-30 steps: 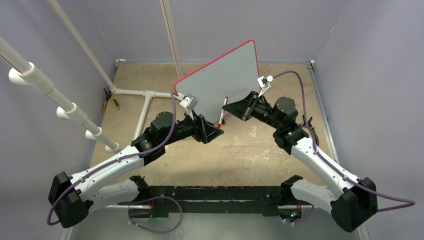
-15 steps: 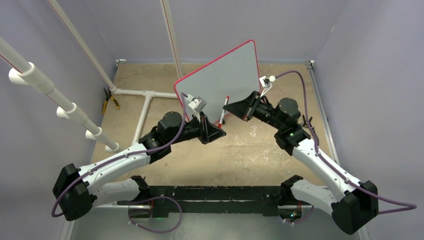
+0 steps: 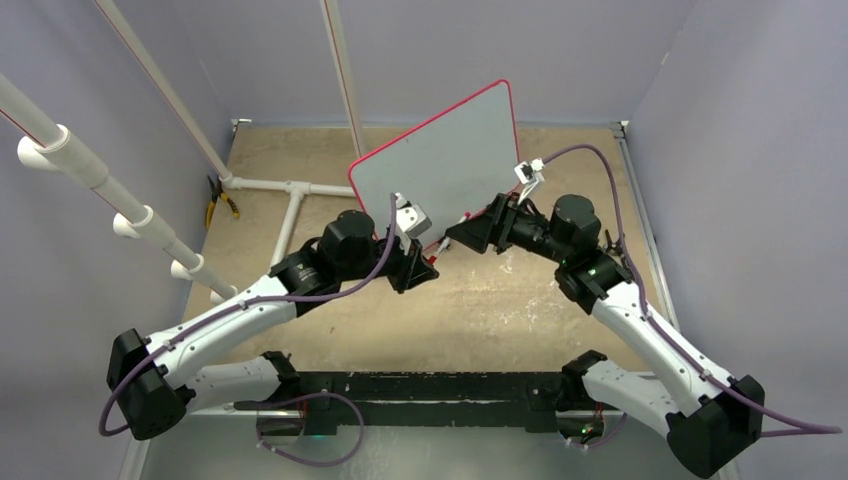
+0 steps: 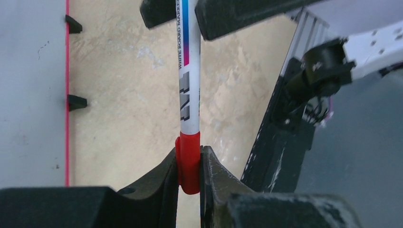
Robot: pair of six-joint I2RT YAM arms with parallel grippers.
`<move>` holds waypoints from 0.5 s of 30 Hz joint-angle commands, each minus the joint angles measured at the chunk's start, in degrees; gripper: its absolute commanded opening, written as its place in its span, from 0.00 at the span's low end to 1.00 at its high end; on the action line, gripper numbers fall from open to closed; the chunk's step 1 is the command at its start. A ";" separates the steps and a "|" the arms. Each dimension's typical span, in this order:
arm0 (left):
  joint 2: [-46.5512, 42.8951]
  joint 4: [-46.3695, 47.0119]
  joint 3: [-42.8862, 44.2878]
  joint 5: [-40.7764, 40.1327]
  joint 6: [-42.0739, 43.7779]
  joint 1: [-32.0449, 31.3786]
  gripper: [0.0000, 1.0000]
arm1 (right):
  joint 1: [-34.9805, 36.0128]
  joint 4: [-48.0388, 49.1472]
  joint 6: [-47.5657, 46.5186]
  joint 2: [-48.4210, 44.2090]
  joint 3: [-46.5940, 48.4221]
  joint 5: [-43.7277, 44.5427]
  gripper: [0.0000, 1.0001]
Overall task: Write a sentence on the whiteboard
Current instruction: Pass from the right arm to the left, then open the pen cap from the whiteboard marker.
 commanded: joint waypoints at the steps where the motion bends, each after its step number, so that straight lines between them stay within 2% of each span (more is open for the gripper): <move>1: 1.31 -14.56 4.00 4.87 17.80 0.13 0.00 | 0.05 -14.60 -11.08 -0.36 7.33 -0.86 0.75; 5: -0.25 -15.38 1.16 7.43 23.47 0.14 0.00 | 0.05 -25.55 -21.32 3.10 10.98 -7.51 0.79; 9: -0.06 -14.38 -0.96 10.11 24.49 0.15 0.00 | 0.22 -35.96 -31.23 7.41 13.08 -11.16 0.78; 15: 2.38 -14.56 -1.29 12.12 25.05 0.04 0.00 | 1.02 -39.64 -34.97 9.57 12.05 -17.77 0.72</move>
